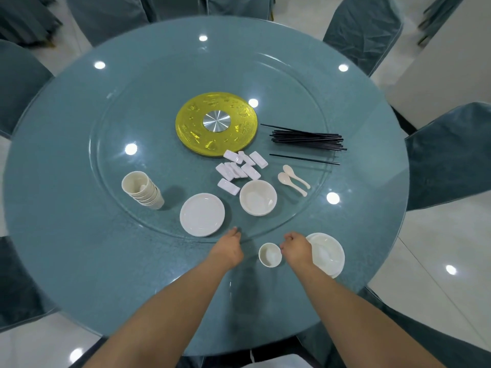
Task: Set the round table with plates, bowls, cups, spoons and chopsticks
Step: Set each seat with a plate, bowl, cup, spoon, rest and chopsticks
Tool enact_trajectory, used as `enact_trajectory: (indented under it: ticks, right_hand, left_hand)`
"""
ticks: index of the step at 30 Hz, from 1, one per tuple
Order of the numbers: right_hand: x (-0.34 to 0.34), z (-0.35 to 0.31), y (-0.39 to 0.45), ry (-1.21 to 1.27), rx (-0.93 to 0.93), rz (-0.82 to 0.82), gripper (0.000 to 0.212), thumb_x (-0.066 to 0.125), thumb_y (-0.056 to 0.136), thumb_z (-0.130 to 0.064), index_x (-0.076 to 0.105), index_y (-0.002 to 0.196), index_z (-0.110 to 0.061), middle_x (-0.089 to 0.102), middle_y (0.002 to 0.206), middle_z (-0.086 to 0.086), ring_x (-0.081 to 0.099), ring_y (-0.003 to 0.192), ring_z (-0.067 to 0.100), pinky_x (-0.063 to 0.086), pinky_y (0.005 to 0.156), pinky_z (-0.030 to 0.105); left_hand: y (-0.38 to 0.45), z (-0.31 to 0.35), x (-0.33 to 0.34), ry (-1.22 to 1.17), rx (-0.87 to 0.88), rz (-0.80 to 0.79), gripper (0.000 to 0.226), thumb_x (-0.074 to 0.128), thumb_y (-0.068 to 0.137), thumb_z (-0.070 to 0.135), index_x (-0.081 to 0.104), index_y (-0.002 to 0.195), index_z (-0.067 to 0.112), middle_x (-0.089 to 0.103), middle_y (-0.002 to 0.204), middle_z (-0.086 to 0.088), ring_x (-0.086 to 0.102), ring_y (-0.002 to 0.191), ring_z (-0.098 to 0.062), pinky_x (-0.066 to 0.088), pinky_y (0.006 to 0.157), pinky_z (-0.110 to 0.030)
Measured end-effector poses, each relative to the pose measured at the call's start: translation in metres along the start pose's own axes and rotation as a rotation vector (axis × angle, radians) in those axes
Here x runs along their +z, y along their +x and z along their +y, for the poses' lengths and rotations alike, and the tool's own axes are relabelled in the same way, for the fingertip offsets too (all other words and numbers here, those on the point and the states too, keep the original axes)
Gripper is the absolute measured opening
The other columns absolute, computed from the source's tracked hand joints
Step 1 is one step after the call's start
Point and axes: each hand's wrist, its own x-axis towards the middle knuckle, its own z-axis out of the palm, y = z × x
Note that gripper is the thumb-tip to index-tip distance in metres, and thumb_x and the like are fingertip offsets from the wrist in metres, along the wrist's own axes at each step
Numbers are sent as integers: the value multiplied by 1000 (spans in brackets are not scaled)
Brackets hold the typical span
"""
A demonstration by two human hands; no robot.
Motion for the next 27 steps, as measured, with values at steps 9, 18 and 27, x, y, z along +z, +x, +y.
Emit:
enact_trajectory:
  ticks: [9, 18, 27]
  right_hand:
    - [10, -28, -4, -61, -59, -9, 25, 39, 95, -13, 61, 97, -2, 69, 98, 14, 60, 97, 35, 48, 88, 38]
    - [23, -59, -10, -90, -112, -20, 32, 35, 97, -15, 63, 95, -1, 70, 101, 14, 60, 99, 33, 48, 90, 37]
    - [40, -90, -10, -65, -145, -80, 26, 40, 93, -12, 63, 94, 1, 70, 96, 16, 63, 94, 34, 51, 83, 38]
  left_hand:
    - [-3, -15, -8, 58, -8, -46, 65, 40, 93, 6, 18, 154, 8, 6, 164, -2, 16, 149, -17, 15, 119, -25]
    - [-14, -41, -23, 94, -46, -78, 67, 41, 92, 7, 19, 155, 10, 8, 164, 0, 24, 147, -21, 22, 119, -30]
    - [-22, -74, -39, 78, -142, -77, 67, 40, 92, 10, 19, 155, 15, 18, 162, 1, 33, 143, -24, 31, 116, -38]
